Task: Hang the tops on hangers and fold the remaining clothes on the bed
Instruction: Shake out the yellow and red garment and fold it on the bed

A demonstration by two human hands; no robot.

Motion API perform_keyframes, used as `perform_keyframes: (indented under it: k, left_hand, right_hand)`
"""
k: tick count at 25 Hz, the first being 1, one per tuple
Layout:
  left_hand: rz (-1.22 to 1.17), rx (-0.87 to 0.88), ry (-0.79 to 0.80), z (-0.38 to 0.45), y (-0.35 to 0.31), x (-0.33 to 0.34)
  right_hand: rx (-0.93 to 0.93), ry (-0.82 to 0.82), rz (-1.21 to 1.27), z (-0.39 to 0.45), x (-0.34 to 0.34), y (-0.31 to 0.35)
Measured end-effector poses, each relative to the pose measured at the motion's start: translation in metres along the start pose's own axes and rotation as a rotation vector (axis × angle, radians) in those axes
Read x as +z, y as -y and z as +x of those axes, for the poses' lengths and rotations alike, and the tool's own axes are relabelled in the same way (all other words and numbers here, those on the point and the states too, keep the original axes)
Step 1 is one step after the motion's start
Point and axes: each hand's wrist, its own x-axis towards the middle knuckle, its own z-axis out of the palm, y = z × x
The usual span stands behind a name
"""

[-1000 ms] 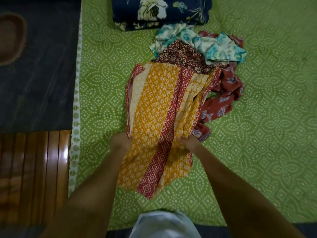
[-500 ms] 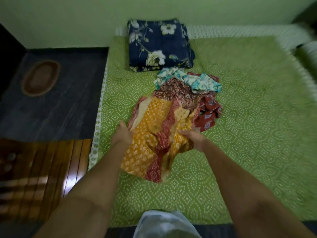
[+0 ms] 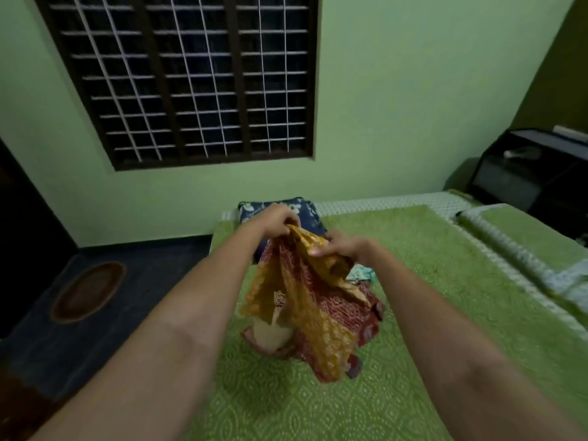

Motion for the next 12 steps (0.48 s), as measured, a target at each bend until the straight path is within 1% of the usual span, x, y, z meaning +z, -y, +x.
perform_keyframes:
  k: [2,4,6,8,9,10,11,12]
  left_hand:
    - [0.018,0.004,-0.081,-0.003,-0.005,-0.027]
    - [-0.033,-0.006,-0.17,-0.009,-0.005,-0.043]
    - [-0.048,-0.039,-0.266,-0.02,0.003,-0.054]
    - [-0.024,-0.165,-0.395,-0.031,0.025,-0.066]
    - [0.019,-0.271,-0.435,-0.036,0.037,-0.07]
    - [0.109,-0.387,-0.413,-0.038,0.047,-0.073]
    - [0.231,-0.457,-0.307,-0.04,0.05,-0.074]
    - [0.284,-0.438,-0.143,-0.038,0.046,-0.072]
  right_hand:
    - [-0.004,0.03,-0.184,-0.009,0.01,-0.006]
    - [0.041,-0.003,-0.363,-0.01,0.021,-0.018]
    - [0.109,0.018,-0.519,-0.014,0.024,-0.032]
    - [0.139,0.064,-0.616,-0.019,0.021,-0.041]
    - [0.124,0.063,-0.622,-0.019,0.016,-0.04]
    - [0.094,0.05,-0.619,-0.021,0.012,-0.028]
    - [0.044,0.01,-0.6,-0.02,0.007,-0.012]
    - [-0.019,-0.043,-0.568,-0.018,0.003,0.008]
